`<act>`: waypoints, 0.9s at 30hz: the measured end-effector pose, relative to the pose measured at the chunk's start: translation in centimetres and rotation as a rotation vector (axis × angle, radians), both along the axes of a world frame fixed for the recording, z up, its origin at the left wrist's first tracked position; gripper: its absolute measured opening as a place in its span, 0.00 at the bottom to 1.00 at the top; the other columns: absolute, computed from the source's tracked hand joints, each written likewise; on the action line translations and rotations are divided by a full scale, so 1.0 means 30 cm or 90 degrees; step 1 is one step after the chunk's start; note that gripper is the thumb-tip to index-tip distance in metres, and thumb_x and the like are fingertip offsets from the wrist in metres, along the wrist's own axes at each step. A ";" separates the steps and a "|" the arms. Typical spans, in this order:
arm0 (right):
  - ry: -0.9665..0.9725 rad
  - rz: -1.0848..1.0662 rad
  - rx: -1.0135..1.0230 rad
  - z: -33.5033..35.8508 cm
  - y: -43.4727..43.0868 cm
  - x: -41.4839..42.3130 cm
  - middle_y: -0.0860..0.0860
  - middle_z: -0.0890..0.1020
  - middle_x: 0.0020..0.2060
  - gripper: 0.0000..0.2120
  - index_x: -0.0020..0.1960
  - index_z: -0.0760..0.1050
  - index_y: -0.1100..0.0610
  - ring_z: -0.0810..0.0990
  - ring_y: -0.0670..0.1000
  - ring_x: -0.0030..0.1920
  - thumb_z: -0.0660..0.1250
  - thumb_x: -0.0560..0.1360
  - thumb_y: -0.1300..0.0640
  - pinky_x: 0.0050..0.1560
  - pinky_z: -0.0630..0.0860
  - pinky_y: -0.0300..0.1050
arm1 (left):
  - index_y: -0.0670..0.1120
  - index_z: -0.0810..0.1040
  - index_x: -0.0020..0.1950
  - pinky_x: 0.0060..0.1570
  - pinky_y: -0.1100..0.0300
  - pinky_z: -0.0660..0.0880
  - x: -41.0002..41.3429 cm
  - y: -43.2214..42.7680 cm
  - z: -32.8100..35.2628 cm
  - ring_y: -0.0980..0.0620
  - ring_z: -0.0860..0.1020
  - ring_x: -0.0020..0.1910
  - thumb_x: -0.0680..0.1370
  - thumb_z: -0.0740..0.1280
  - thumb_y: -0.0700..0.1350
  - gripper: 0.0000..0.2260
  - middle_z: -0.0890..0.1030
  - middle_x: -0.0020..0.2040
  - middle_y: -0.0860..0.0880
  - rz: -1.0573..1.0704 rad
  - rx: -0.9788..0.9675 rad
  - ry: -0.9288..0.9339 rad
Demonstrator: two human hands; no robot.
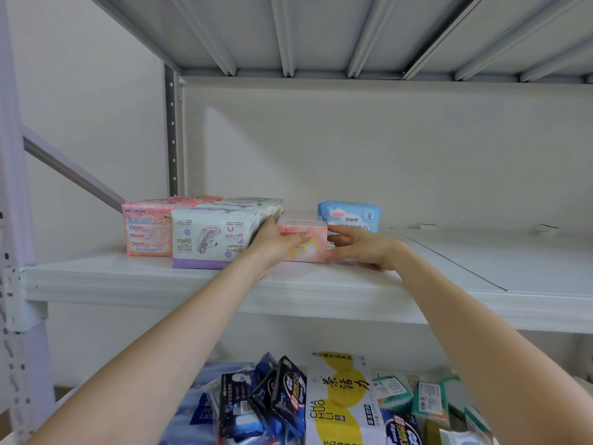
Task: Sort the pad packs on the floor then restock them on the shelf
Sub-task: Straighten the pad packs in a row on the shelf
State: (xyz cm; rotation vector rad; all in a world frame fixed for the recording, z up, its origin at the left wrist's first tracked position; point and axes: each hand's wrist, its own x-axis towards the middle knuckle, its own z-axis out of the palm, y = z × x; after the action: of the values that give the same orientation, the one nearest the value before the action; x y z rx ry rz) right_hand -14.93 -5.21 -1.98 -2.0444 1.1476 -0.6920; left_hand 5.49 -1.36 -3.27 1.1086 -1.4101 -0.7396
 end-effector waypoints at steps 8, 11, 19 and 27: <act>-0.028 -0.074 -0.027 -0.014 0.094 -0.089 0.47 0.71 0.70 0.40 0.75 0.60 0.46 0.72 0.46 0.64 0.76 0.69 0.51 0.63 0.65 0.42 | 0.43 0.70 0.63 0.46 0.63 0.73 0.003 0.114 0.000 0.54 0.77 0.52 0.72 0.75 0.50 0.24 0.79 0.48 0.54 0.055 -0.021 -0.089; -0.058 -0.102 -0.055 -0.016 0.146 -0.145 0.50 0.73 0.69 0.39 0.75 0.62 0.48 0.73 0.48 0.64 0.77 0.69 0.52 0.64 0.66 0.44 | 0.44 0.65 0.71 0.63 0.53 0.71 0.000 0.166 0.013 0.48 0.73 0.64 0.73 0.73 0.54 0.33 0.76 0.64 0.49 0.083 -0.024 -0.198; -0.119 -0.180 -0.133 0.060 0.214 -0.295 0.53 0.68 0.72 0.41 0.76 0.59 0.50 0.70 0.50 0.68 0.76 0.69 0.52 0.66 0.67 0.48 | 0.49 0.50 0.80 0.67 0.56 0.67 -0.046 0.180 0.164 0.51 0.59 0.76 0.71 0.72 0.61 0.45 0.54 0.79 0.51 0.056 -0.080 -0.387; -0.089 -0.173 -0.091 0.139 0.049 -0.381 0.50 0.60 0.76 0.45 0.78 0.51 0.48 0.60 0.50 0.75 0.75 0.71 0.52 0.73 0.60 0.50 | 0.45 0.50 0.80 0.72 0.57 0.56 -0.122 -0.023 0.267 0.50 0.56 0.77 0.72 0.70 0.62 0.46 0.54 0.79 0.49 0.015 -0.011 -0.488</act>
State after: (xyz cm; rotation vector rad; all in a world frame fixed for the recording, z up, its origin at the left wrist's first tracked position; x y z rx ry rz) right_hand -26.36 -3.75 2.18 -1.9376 1.3387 -1.0609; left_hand 1.82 -2.04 4.73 1.4732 -2.0212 -0.2746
